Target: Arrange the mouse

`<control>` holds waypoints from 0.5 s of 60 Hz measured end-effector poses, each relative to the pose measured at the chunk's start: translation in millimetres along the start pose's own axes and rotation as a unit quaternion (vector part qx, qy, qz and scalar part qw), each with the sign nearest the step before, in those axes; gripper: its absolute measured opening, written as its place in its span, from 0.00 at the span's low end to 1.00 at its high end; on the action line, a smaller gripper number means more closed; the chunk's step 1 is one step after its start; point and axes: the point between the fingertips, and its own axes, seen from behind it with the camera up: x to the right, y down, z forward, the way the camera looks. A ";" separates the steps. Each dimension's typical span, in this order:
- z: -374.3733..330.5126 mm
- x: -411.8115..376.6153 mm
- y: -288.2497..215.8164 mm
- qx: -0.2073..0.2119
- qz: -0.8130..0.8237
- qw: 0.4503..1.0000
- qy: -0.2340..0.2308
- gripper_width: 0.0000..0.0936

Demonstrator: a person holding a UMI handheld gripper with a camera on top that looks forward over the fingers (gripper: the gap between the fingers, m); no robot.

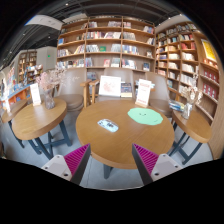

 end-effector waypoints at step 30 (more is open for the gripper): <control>116.8 10.7 12.8 -0.025 0.012 1.000 0.005 0.91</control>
